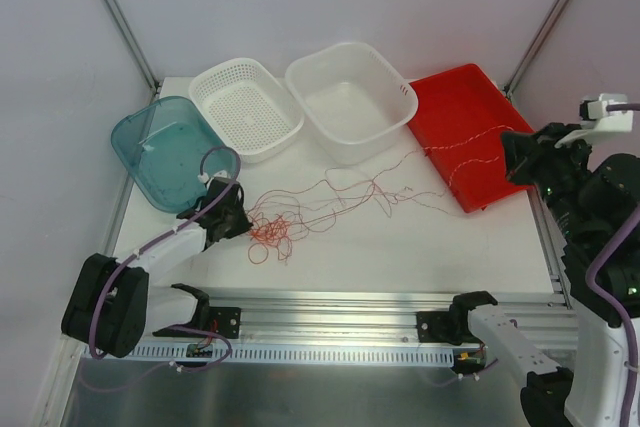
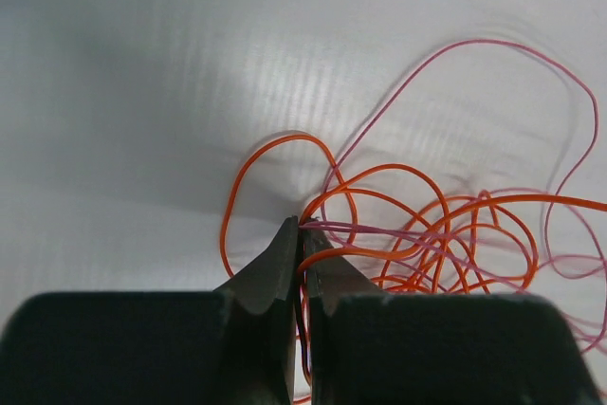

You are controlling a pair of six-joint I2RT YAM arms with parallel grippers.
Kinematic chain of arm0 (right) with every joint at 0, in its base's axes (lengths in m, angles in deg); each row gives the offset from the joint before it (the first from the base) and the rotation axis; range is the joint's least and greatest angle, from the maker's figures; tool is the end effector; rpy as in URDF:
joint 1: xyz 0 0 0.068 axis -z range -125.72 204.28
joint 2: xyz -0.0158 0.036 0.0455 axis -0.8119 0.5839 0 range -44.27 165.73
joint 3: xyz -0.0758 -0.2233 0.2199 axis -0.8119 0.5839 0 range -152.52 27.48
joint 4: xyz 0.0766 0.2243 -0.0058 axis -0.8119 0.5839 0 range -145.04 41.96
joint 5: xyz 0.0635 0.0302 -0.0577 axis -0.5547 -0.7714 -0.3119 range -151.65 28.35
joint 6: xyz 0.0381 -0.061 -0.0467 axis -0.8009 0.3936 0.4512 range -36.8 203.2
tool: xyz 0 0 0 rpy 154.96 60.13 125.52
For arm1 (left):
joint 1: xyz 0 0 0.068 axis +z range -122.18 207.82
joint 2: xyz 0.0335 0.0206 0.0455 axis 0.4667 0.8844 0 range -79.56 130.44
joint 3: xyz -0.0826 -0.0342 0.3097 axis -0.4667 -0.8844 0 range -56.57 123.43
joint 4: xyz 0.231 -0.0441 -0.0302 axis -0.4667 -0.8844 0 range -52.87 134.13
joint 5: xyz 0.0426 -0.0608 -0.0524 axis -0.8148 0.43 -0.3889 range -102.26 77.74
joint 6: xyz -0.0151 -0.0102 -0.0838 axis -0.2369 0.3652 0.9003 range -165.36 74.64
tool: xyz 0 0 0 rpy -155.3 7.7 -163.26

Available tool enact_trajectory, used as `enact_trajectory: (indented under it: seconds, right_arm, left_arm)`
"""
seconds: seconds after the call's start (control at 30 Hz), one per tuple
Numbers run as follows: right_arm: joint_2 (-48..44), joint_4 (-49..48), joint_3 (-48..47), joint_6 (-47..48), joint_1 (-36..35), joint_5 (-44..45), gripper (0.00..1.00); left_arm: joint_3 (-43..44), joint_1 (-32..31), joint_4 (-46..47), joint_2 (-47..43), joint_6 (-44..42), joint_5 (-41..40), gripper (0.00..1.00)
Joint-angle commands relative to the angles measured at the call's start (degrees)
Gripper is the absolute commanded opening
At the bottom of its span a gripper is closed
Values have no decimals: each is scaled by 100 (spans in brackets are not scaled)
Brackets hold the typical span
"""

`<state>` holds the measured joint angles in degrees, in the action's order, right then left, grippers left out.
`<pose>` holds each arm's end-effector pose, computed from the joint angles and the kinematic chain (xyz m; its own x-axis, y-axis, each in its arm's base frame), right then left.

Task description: Untangle the cables

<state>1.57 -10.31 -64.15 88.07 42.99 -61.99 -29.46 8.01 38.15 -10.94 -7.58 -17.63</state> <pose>0.0586 0.0120 0.5410 0.0351 -0.0795 -0.9962 -0.1994 0.9762 -0.0849 0.1996 -0.0644 0.1967 -0.7184 -0.3896 -0.5763 -0.2053 0.9103 -0.3595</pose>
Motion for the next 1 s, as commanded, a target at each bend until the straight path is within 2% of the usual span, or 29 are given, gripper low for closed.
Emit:
enact_trajectory:
  seconds: [0.0,0.07,0.2,0.3,0.33,0.4,0.43,0.47,0.53,0.6,0.67,0.7,0.83,0.97]
  right_arm:
    - [-14,-87,-442,-134,57,1078,1]
    - [-32,-192,-522,-126,65,1553,1]
    - [336,-123,-987,23,57,1459,1]
    - [872,430,-1506,67,57,748,1]
    - [978,657,-1532,59,57,224,1]
    - [1119,730,-1279,-46,57,-455,1]
    - [1111,556,-756,-203,57,-1102,1]
    - [1076,406,-472,-309,39,-1404,1]
    - [971,38,81,-607,-31,-1766,1]
    - [909,-122,680,-636,-294,-1742,1]
    - [882,-201,1005,-627,-574,-1514,1]
    - [882,-202,1077,-610,-637,-1469,1]
    - [952,-272,1323,-618,-875,-1478,1]
    - [988,-377,1420,-662,-1155,-1530,1]
  left_arm:
    - [-145,249,-457,-322,116,-342,0]
    - [-154,346,-518,-541,133,-395,0]
    - [-154,399,-694,-859,142,-562,0]
    - [-75,399,-799,-991,20,-615,0]
    - [-49,408,-826,-1008,-33,-519,0]
    - [65,391,-826,-1079,-226,-282,0]
    - [118,399,-817,-1114,-288,-133,1]
    - [171,391,-826,-1166,-350,217,11]
    - [312,295,-826,-1263,-525,500,21]
    - [461,180,-826,-1456,-718,852,36]
    - [531,-31,-817,-1658,-824,984,47]
    - [593,-75,-800,-1720,-929,1176,58]
    - [760,-487,-660,-1835,-1185,1696,78]
    - [1015,-1330,-335,-1554,-1448,1881,86]
